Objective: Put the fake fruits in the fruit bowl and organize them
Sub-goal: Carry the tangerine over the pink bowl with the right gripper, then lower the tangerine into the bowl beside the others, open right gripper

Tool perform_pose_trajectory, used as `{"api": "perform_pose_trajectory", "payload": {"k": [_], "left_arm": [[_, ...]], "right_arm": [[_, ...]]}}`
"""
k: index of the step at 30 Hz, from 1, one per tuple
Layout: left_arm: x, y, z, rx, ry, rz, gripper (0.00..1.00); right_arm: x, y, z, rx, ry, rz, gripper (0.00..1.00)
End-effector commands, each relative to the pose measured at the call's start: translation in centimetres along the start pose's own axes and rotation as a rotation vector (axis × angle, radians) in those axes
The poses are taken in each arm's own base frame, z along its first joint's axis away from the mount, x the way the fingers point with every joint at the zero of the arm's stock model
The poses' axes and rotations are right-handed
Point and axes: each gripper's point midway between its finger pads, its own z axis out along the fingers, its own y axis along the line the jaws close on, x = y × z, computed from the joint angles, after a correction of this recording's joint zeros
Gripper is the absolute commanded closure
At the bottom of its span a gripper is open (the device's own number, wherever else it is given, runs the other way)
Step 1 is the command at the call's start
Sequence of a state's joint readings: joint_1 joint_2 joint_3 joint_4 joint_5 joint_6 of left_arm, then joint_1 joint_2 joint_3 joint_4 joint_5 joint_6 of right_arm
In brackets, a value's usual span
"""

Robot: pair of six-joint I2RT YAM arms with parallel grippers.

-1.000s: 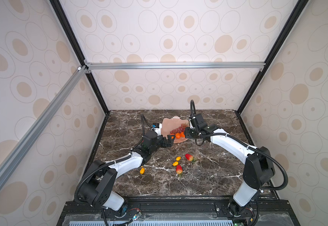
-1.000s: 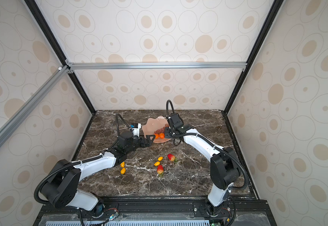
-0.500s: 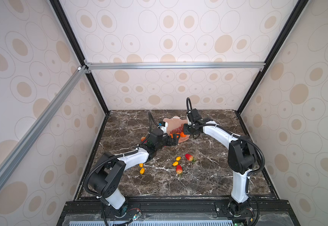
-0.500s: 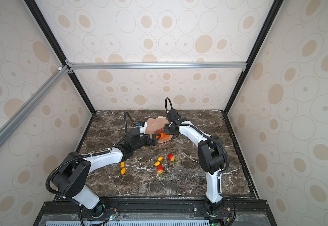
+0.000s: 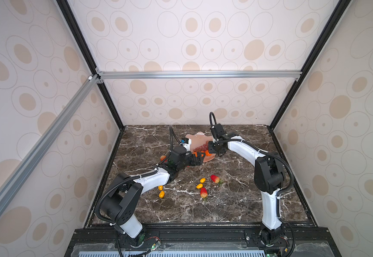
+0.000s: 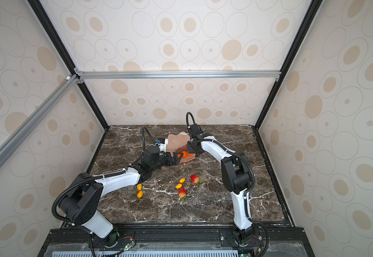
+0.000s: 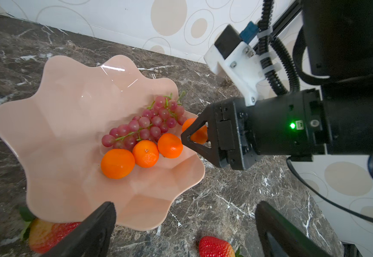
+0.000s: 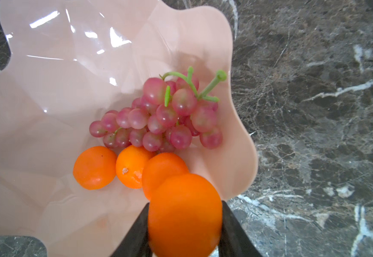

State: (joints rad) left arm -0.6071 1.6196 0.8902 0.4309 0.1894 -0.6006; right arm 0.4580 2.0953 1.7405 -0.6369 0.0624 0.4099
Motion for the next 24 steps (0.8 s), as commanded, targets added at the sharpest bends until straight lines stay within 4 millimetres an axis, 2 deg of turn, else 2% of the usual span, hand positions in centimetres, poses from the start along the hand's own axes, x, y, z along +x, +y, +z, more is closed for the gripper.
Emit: {"api": "perform_pose_trajectory", "payload": {"k": [1, 19, 24], "left_arm": [[-1.5, -1.0, 0.2, 0.018, -0.03, 0.018, 0.02], [-1.0, -0.7, -0.3, 0.005, -0.029, 0.011, 0.02], [-1.3, -0.9, -0.7, 0.005, -0.035, 0.016, 0.02]], "right_arm": [[0.1, -1.0, 0.7, 0.039, 0.024, 0.007, 0.56], [-0.1, -0.9, 1.2, 0.023, 0.034, 0.016, 0.47], [-0.5, -0.7, 0.0, 0.015, 0.019, 0.019, 0.46]]}}
